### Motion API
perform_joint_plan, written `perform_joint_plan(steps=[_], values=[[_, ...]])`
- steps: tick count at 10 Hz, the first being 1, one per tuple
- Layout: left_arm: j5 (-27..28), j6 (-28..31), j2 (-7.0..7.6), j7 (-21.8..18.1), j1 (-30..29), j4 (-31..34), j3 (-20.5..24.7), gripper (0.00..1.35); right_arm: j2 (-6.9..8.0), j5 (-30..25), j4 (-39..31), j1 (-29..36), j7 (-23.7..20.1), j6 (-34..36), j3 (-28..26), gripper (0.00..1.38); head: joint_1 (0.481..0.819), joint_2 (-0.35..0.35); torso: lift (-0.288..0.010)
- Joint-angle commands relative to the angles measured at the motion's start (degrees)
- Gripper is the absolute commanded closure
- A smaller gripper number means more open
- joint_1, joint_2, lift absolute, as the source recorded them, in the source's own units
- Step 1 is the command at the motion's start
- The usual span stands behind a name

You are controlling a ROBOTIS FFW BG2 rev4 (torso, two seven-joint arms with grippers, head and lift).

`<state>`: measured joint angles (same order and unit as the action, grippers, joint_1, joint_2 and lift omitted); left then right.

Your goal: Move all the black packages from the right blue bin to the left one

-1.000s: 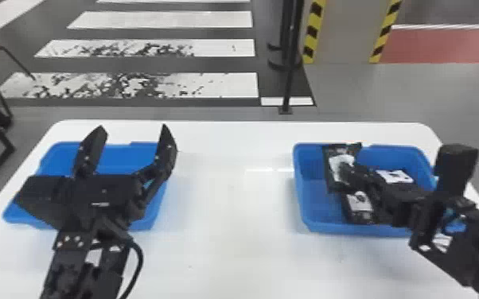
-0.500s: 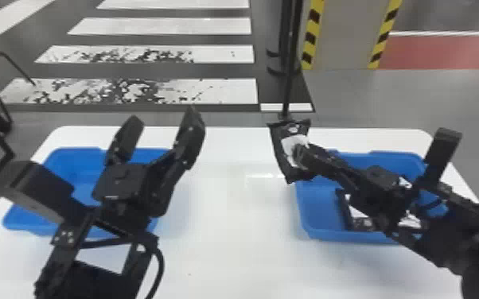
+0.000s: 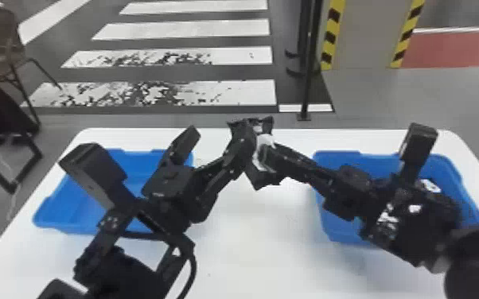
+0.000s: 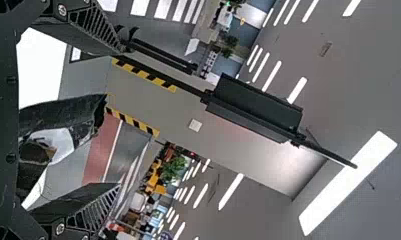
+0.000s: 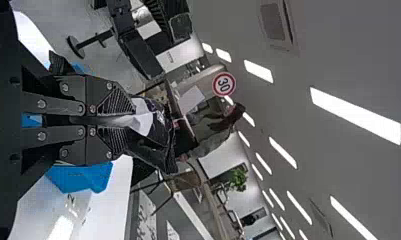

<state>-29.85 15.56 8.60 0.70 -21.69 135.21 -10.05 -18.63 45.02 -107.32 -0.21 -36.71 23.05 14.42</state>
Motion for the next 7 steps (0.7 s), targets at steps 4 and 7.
perform_joint_plan(steps=[4, 7], values=[[0.4, 3.3, -0.07, -0.3, 0.2, 0.1, 0.5, 0.12, -0.53, 3.7, -0.6, -0.9, -0.1, -1.3, 4.9, 1.09, 0.679, 0.146, -0.171], [-1.5, 3.8, -0.25, -1.1, 0.3, 0.1, 0.8, 0.76, -0.53, 4.3, -0.5, -0.9, -0.1, -1.8, 5.3, 1.09, 0.684, 0.147, -0.171]])
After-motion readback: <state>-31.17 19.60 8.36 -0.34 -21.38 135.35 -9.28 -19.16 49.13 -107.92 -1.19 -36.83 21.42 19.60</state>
